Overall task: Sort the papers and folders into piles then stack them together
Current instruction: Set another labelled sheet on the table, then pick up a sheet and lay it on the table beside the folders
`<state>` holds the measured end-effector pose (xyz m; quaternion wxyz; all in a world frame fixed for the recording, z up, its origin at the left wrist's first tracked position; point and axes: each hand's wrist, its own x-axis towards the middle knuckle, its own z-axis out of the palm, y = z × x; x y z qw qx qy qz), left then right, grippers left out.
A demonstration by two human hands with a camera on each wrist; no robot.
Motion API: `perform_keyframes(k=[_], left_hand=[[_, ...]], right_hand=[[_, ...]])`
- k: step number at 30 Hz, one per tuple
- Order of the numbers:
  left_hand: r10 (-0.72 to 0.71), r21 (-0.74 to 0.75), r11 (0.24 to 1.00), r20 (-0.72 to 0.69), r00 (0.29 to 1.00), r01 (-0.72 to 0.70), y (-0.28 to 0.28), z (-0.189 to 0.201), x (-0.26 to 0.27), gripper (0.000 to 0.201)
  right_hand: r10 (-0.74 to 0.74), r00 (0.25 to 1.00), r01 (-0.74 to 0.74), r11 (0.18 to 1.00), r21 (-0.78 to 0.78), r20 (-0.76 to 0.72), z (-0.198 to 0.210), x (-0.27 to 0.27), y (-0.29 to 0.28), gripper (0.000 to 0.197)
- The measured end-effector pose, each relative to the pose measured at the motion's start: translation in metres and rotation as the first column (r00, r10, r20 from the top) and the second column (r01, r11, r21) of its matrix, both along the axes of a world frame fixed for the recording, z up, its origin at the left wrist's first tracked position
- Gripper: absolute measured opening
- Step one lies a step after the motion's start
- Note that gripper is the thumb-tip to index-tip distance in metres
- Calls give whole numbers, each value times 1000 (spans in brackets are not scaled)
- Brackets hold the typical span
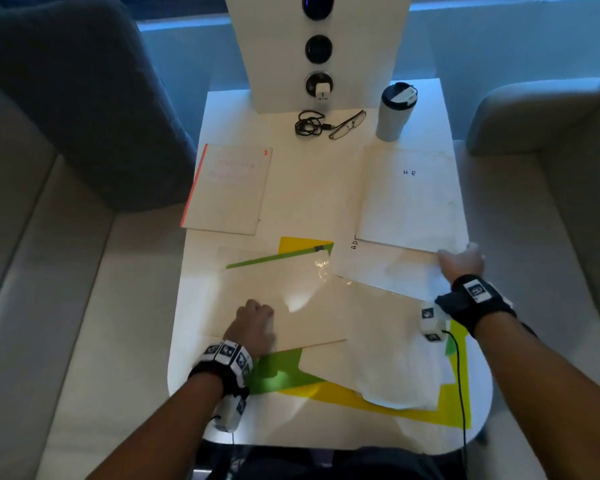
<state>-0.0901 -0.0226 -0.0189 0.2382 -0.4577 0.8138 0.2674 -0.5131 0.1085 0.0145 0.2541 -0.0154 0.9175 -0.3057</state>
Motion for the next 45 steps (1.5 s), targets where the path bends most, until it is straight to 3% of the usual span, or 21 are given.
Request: perform_keyframes(k=[3, 5, 7, 9, 13, 17, 19, 23, 25, 28, 31, 32, 35, 36, 38, 40, 42, 44, 45], left_hand=[[36, -156, 988, 80, 996, -23, -30, 3, -18, 75], [83, -161, 985, 119, 989, -64, -50, -1, -21, 106], [67, -110, 993, 151, 986, -50, -66, -6, -18, 133], [45, -71, 997, 166, 985, -34, -68, -8, -13, 144], [45, -127, 991, 126, 991, -29, -50, -5, -5, 149], [154, -152, 978, 66, 986, -143, -35, -4, 16, 154], [206, -161, 967, 24, 978, -200, -33, 3, 22, 141], [327, -80, 936, -167, 930, -344, -46, 23, 34, 93], [411, 108, 910, -357, 839, -401, -60, 32, 46, 67], [565, 429, 823, -551, 614, -372, -72, 56, 55, 39], [661, 508, 750, -607, 442, -424, -74, 74, 57, 15], [691, 530, 720, -609, 390, -448, -74, 77, 58, 16], [798, 611, 578, -561, 218, -542, -77, 78, 61, 53], [800, 605, 557, -576, 172, -569, -76, 81, 61, 52], [721, 524, 593, -683, 114, -611, -71, 100, 57, 30], [599, 421, 679, -791, 124, -601, -56, 120, 51, 22], [497, 310, 771, -839, 220, -557, -31, 137, 41, 23], [337, 163, 884, -871, 357, -438, 0, 140, 33, 21], [208, 54, 942, -869, 449, -332, 14, 141, 30, 23]], right_hand=[[222, 973, -227, 969, -99, -57, -4, 55, 2, 60], [426, 905, -421, 898, -129, 13, -7, 102, 7, 53], [577, 806, -565, 817, -115, 137, -14, 149, 12, 59], [595, 771, -594, 800, -79, 226, -21, 188, 14, 72], [441, 827, -442, 893, -83, 347, -30, 221, 7, 78], [440, 807, -387, 898, -209, 393, -25, 219, 4, 34], [467, 795, -355, 876, -327, 387, -8, 214, 4, 24], [457, 817, -232, 818, -526, 352, 30, 195, 4, 25], [407, 850, -143, 790, -596, 335, 46, 188, -2, 28], [234, 892, 110, 717, -689, 386, 73, 185, -17, 32], [237, 850, 237, 627, -743, 471, 88, 196, -27, 31], [282, 839, 191, 648, -738, 465, 87, 204, -28, 30], [441, 835, -135, 744, -654, 329, 77, 235, -24, 32], [480, 833, -231, 754, -615, 276, 73, 247, -24, 37], [550, 815, -393, 758, -520, 185, 70, 267, -26, 63], [652, 739, -512, 706, -490, 167, 74, 283, -31, 95], [704, 643, -446, 664, -600, 301, 89, 299, -42, 110], [675, 593, -221, 660, -717, 438, 100, 309, -52, 99], [651, 610, -143, 651, -745, 452, 101, 309, -57, 80]])
